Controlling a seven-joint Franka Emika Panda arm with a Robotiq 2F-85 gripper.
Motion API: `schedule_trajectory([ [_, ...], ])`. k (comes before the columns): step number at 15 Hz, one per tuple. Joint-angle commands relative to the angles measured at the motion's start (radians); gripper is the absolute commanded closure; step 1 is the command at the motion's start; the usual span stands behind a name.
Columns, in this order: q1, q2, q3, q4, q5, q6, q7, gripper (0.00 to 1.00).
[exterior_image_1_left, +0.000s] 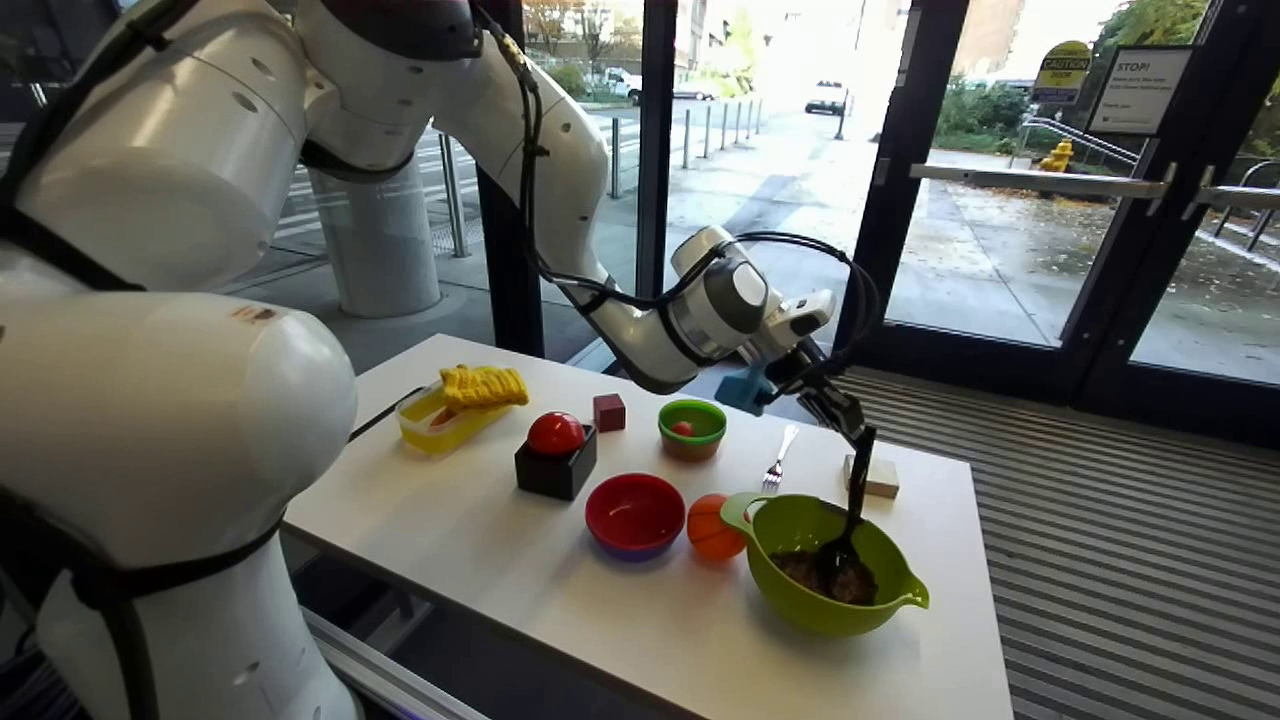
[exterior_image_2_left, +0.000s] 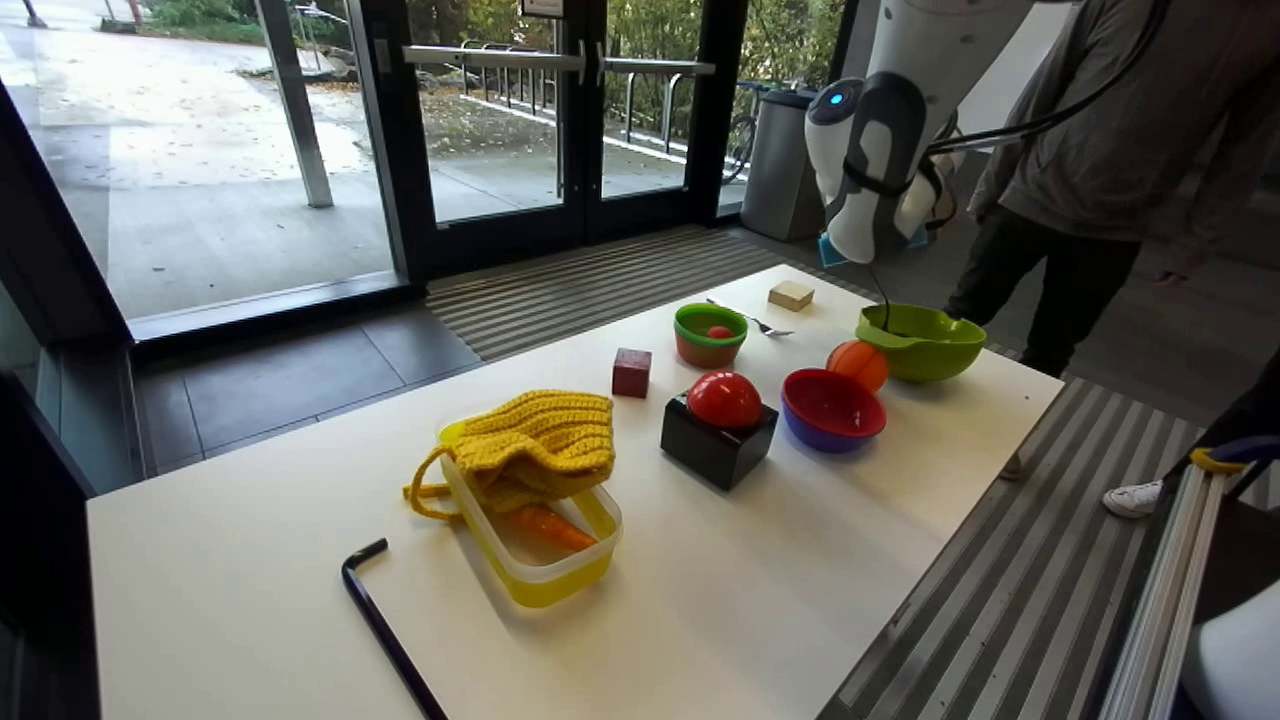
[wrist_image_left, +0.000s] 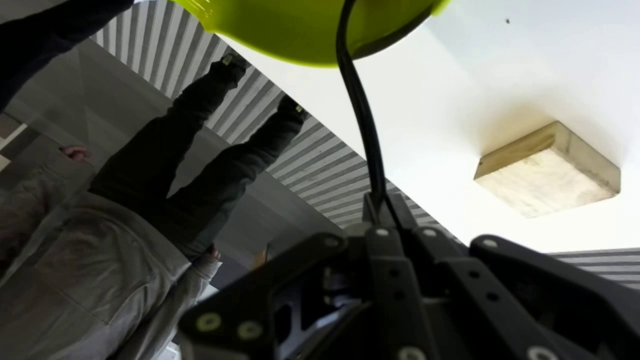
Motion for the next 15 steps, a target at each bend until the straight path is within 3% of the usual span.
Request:
schedule_trajectory([
  [1,0.066,0.040,-0.056,-0.029,0.047,0.007,-0.016,0.99],
  [15,0.192,0.055,-0.158,-0.077,0.094,-0.034,-0.050,0.99],
])
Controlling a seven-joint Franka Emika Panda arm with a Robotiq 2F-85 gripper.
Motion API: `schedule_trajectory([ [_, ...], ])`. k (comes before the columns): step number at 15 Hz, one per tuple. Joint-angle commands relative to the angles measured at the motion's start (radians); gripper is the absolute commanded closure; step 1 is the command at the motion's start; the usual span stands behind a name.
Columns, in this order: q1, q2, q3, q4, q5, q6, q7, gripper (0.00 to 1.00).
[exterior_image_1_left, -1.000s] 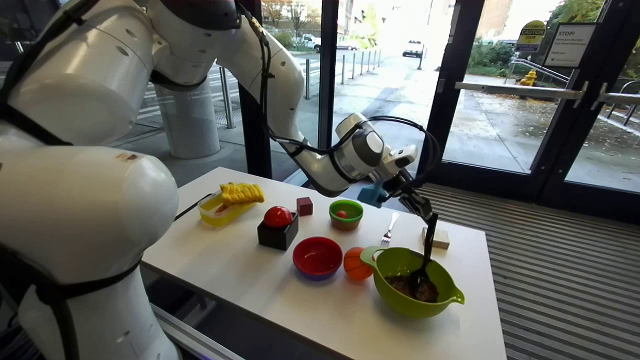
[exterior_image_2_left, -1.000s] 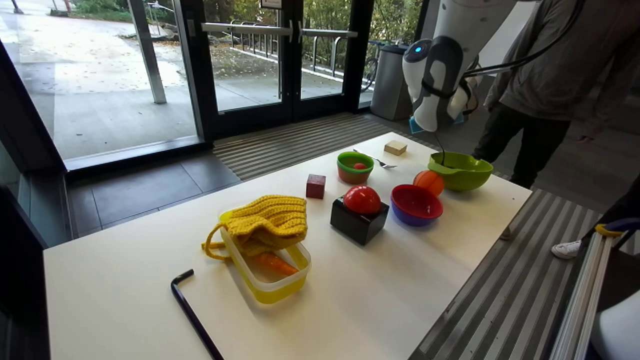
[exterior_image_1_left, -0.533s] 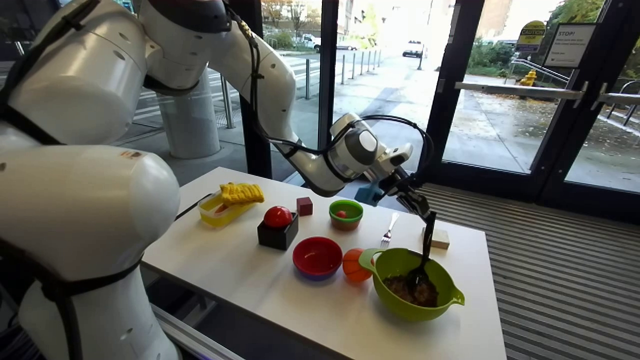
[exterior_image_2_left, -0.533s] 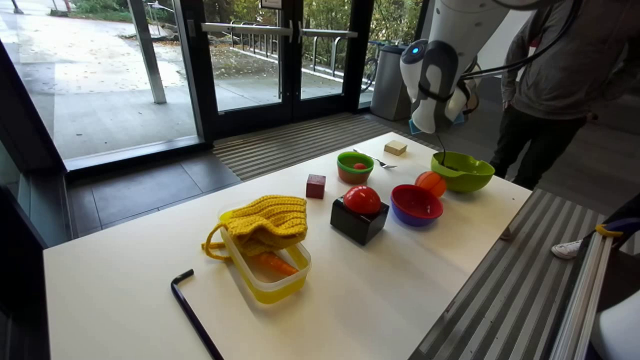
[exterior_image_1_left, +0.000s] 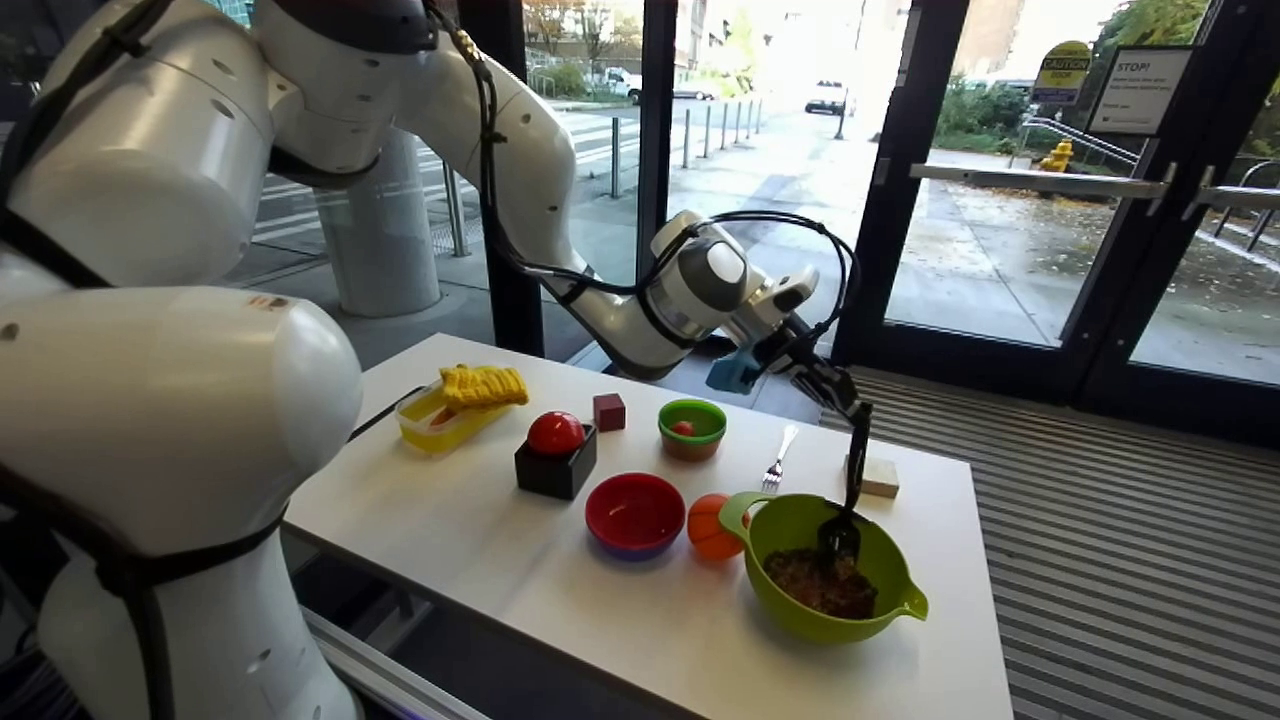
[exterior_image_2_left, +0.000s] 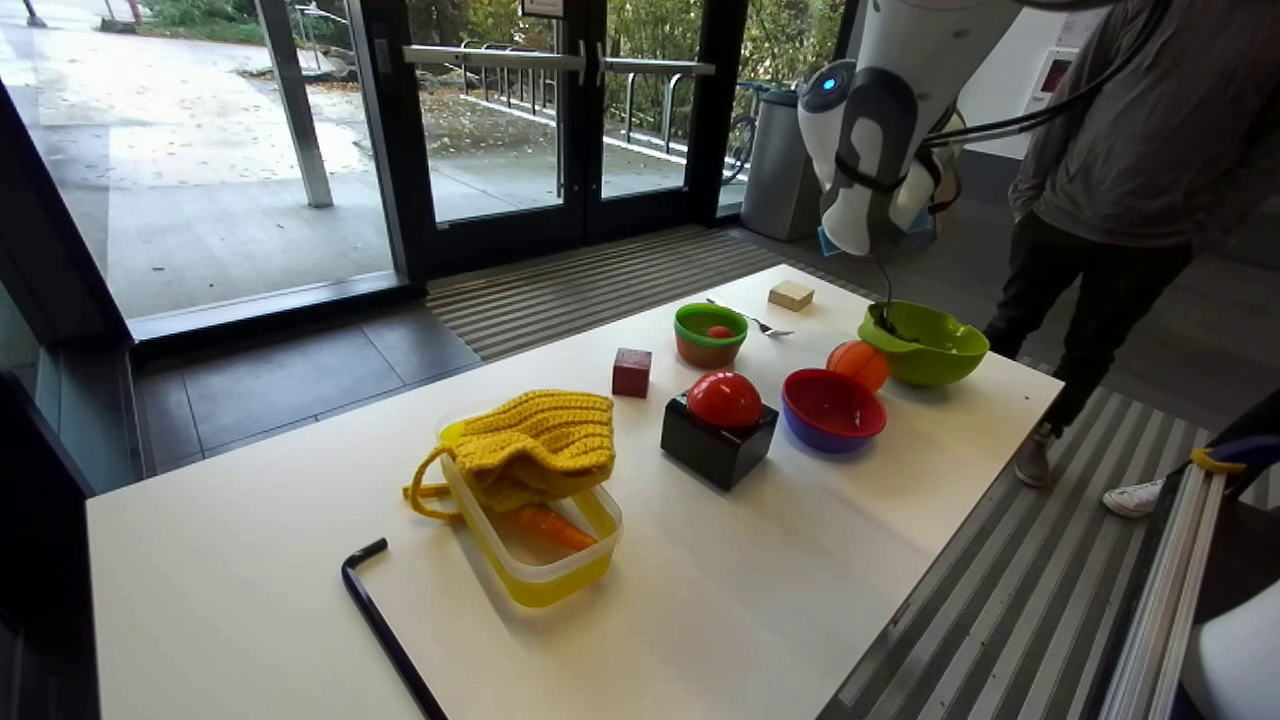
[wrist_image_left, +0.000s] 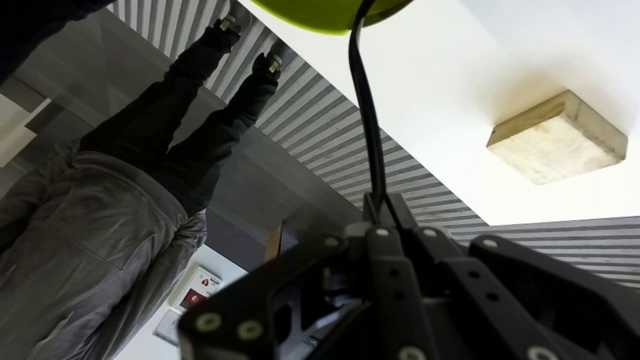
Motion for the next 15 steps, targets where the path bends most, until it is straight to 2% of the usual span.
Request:
schedule_trajectory([
  [1,0.052,0.024,-0.048,-0.023,0.034,-0.017,-0.028,0.99],
  [15,0.142,0.157,-0.122,-0.015,0.025,-0.069,-0.015,0.99],
])
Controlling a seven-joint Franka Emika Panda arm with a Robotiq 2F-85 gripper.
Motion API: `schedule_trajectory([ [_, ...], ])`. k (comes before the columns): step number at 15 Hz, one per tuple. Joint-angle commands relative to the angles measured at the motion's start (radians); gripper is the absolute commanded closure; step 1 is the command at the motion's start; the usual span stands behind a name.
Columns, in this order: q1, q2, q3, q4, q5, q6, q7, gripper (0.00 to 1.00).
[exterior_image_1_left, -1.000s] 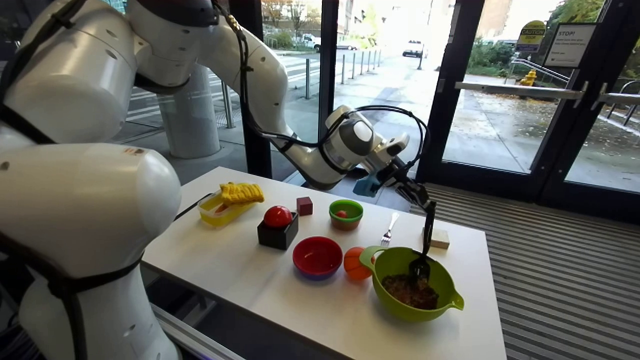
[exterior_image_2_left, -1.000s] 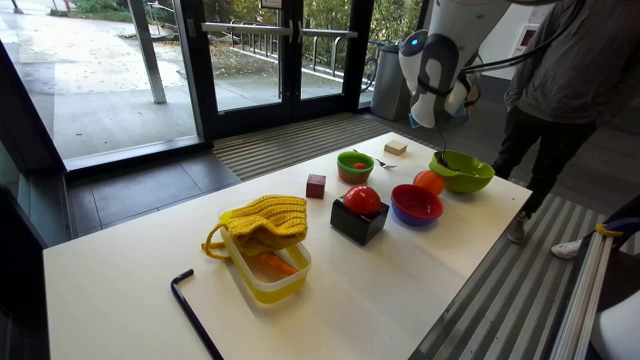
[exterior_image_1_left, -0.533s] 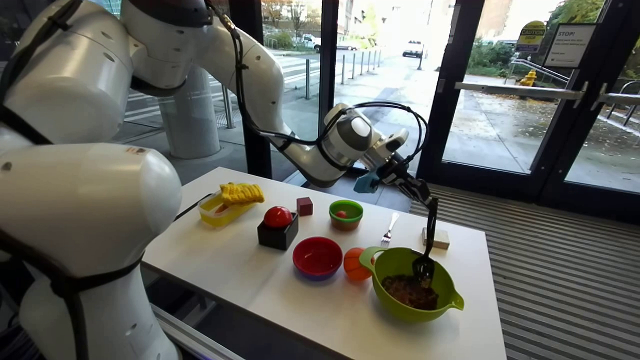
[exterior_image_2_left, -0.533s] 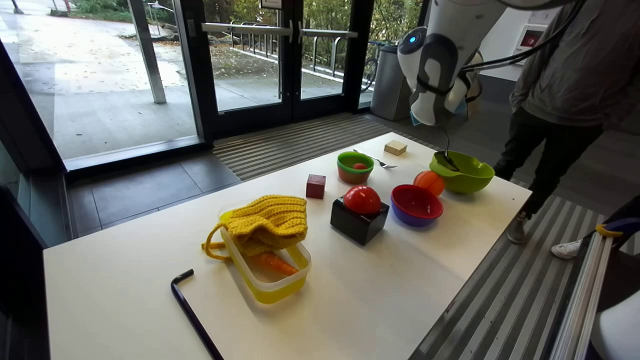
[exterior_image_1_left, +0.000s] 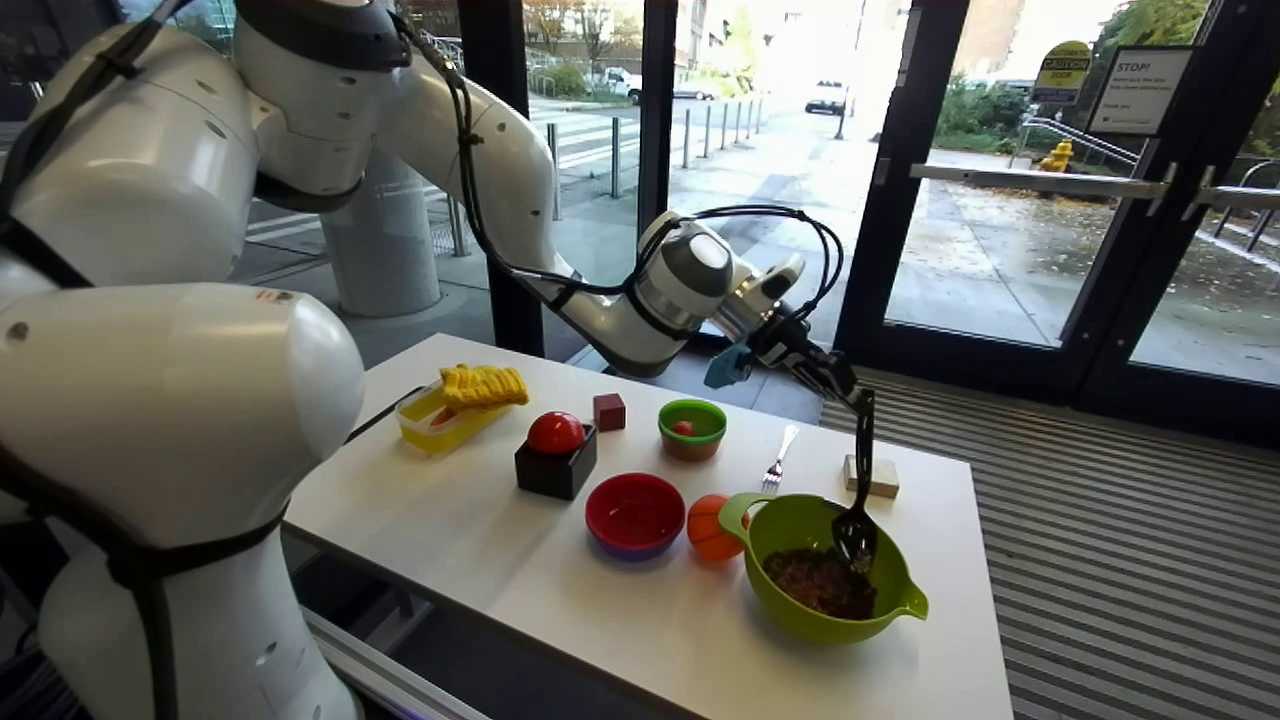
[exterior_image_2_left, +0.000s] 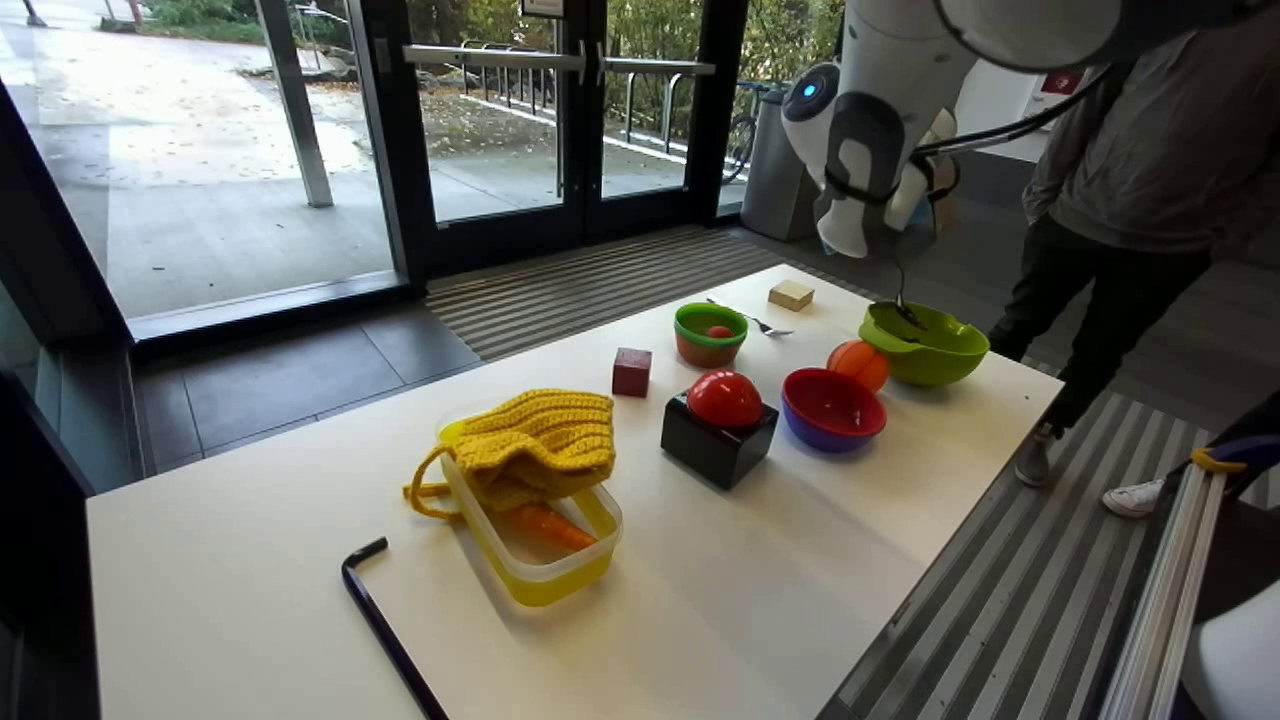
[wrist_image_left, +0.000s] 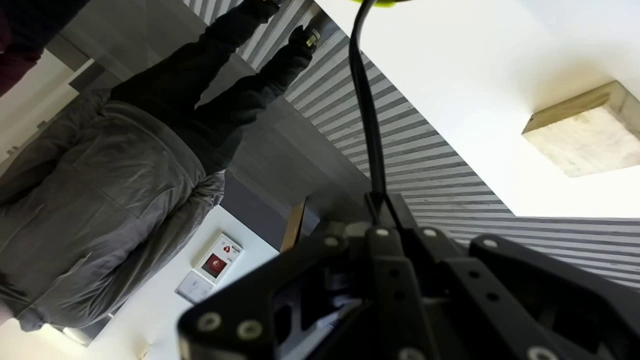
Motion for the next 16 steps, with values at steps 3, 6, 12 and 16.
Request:
schedule_trajectory([
  [3,0.063,0.094,-0.059,-0.007,0.024,-0.013,-0.015,0.99],
  [6,0.074,0.121,-0.082,-0.002,0.027,-0.011,-0.016,0.99],
  [12,0.107,0.145,-0.120,-0.007,0.033,-0.009,-0.023,0.99],
  [16,0.131,0.163,-0.132,-0.010,0.035,-0.009,-0.023,0.99],
])
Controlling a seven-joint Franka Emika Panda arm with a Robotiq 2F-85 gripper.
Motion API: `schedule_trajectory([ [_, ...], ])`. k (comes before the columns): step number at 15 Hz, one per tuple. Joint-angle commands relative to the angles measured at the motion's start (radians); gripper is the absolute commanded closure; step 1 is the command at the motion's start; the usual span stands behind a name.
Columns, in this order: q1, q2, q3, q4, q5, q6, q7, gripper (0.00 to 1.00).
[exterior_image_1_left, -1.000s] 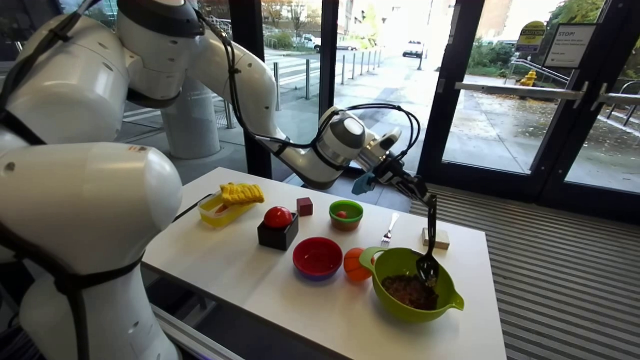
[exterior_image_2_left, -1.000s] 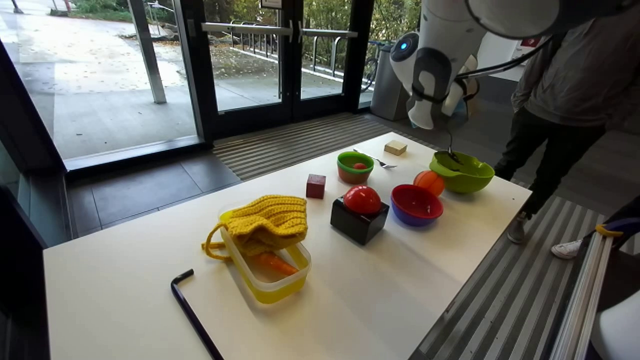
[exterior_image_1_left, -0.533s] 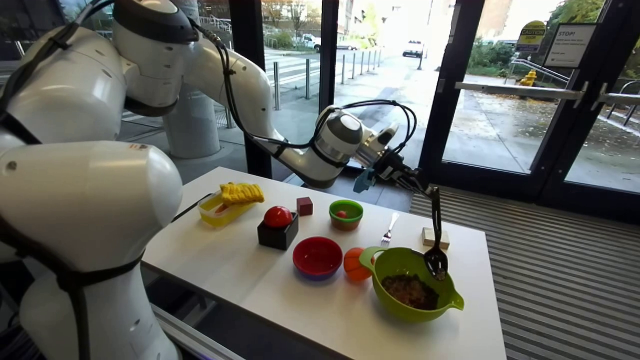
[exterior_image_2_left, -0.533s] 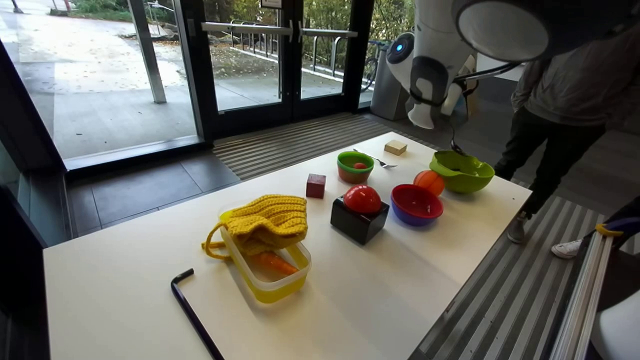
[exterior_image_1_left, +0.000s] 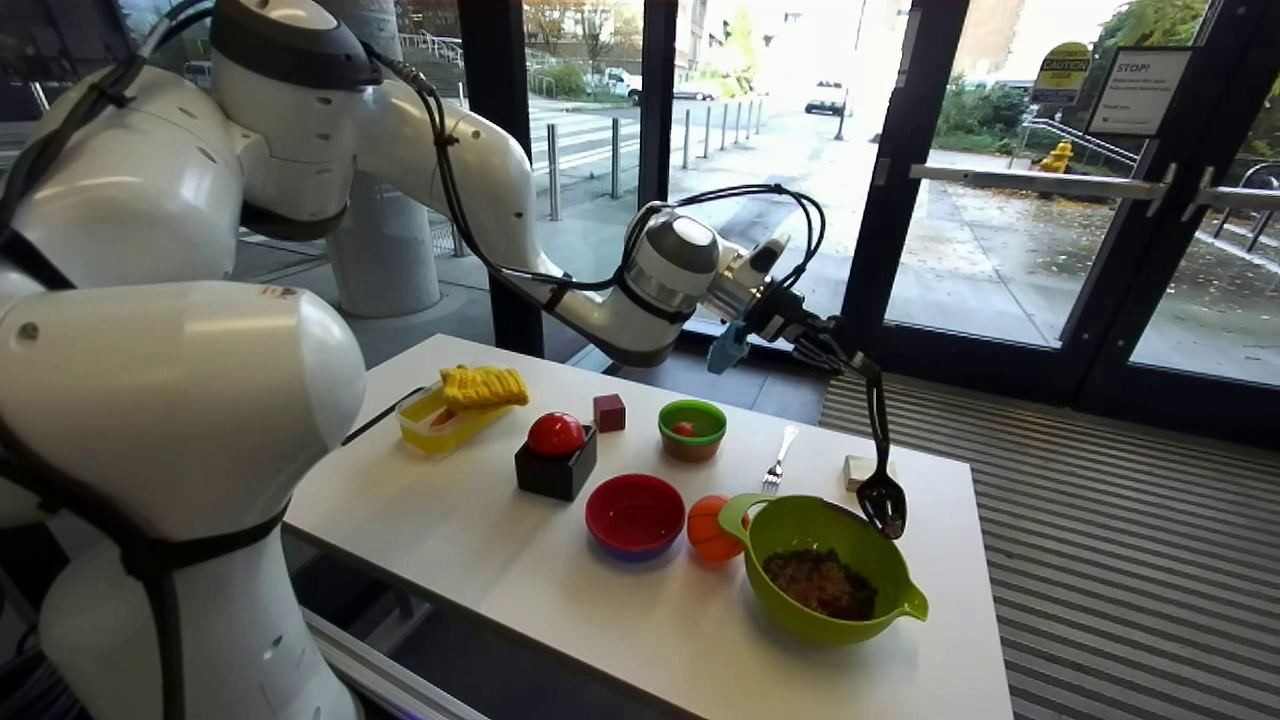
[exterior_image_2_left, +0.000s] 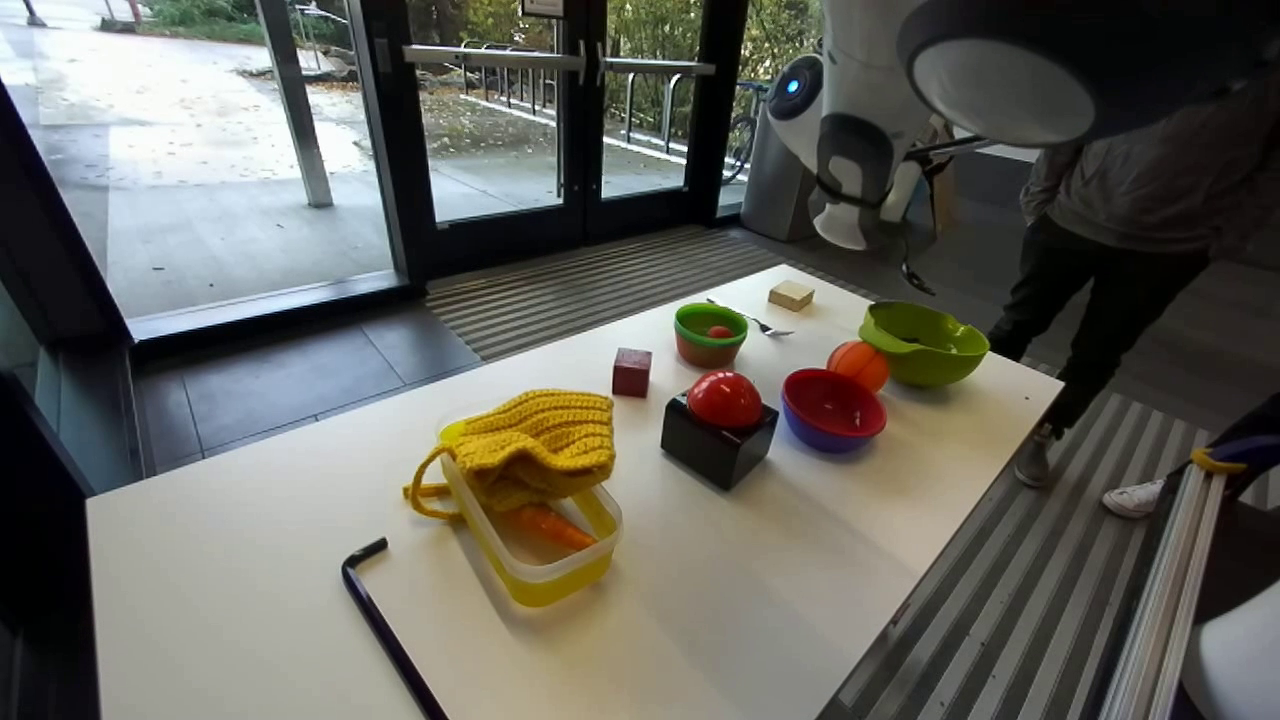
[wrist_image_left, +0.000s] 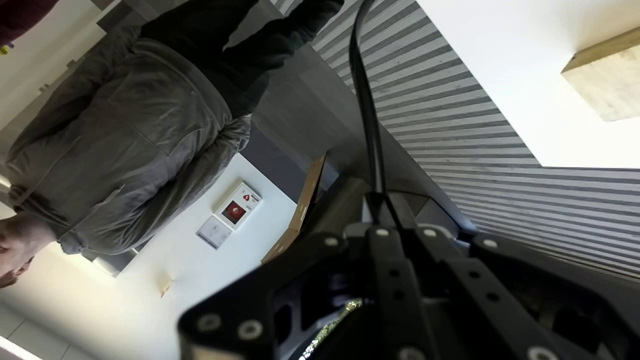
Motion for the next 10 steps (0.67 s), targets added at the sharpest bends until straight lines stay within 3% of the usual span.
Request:
schedule_trajectory([
  [1,0.047,0.062,-0.035,-0.014,0.035,-0.004,-0.020,0.99],
  [10,0.076,0.026,-0.045,-0.023,0.060,-0.020,-0.041,0.99],
])
